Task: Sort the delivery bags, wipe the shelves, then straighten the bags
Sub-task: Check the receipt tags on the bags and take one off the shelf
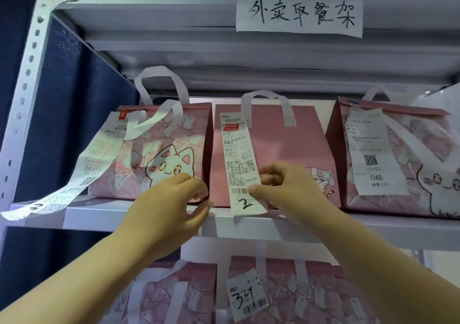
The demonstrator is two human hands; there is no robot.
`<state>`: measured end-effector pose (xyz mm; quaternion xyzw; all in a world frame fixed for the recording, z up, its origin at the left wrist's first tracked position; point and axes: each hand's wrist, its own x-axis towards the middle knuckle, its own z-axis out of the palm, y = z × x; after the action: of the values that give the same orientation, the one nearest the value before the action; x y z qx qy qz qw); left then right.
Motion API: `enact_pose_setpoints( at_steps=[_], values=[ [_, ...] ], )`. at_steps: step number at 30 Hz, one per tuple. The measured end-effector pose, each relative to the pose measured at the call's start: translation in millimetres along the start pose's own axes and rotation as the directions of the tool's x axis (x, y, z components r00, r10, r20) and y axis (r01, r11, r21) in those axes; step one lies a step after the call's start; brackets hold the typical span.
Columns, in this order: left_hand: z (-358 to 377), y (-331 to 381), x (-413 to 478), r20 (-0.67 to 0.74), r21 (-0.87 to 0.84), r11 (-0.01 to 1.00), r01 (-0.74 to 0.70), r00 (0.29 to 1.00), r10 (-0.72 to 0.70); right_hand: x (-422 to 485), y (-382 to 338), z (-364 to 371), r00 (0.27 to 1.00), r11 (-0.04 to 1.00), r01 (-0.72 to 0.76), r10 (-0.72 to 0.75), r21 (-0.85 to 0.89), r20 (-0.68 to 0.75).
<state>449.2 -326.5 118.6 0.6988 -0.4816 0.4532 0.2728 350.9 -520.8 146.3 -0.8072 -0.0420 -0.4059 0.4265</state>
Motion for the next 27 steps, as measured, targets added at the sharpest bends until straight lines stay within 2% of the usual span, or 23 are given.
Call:
enact_pose_setpoints(
  at_steps=[4, 7, 8, 15, 18, 22, 27],
  values=[
    [-3.0, 4.3, -1.3, 0.017, -0.036, 0.999, -0.019, 1.000, 0.019, -3.6, -0.9, -1.1, 0.998, 0.996, 0.019, -0.025, -0.090, -0.058],
    [-6.2, 7.2, 1.6, 0.007, -0.074, 0.996, -0.058, 0.998, 0.058, -14.3, -5.3, -11.6, 0.968, 0.912, 0.112, -0.190, -0.396, -0.164],
    [-6.8, 9.2, 4.1, 0.008, -0.088, 0.993, -0.074, 0.997, 0.075, -19.5, -7.6, -16.6, 0.952, 0.887, 0.135, -0.240, -0.441, -0.190],
    [9.9, 45.9, 25.6, -0.016, -0.247, 0.952, -0.182, 0.983, 0.184, -55.3, -12.9, -70.5, 0.891, 0.801, 0.172, -0.375, -0.573, -0.257],
    [24.5, 74.3, 35.7, -0.036, -0.320, 0.928, -0.188, 0.982, 0.186, -65.5, -5.5, -102.7, 0.895, 0.753, 0.067, -0.335, -0.654, -0.294],
    [49.8, 116.4, 59.9, -0.017, -0.363, 0.914, -0.182, 0.982, 0.189, -67.5, 12.9, -150.0, 0.899, 0.741, -0.098, -0.220, -0.665, -0.378],
    [91.4, 156.3, 102.3, 0.139, -0.363, 0.930, 0.064, 0.990, -0.014, -56.9, 36.0, -197.5, 0.902, 0.748, -0.198, -0.115, -0.634, -0.417]
  ],
)
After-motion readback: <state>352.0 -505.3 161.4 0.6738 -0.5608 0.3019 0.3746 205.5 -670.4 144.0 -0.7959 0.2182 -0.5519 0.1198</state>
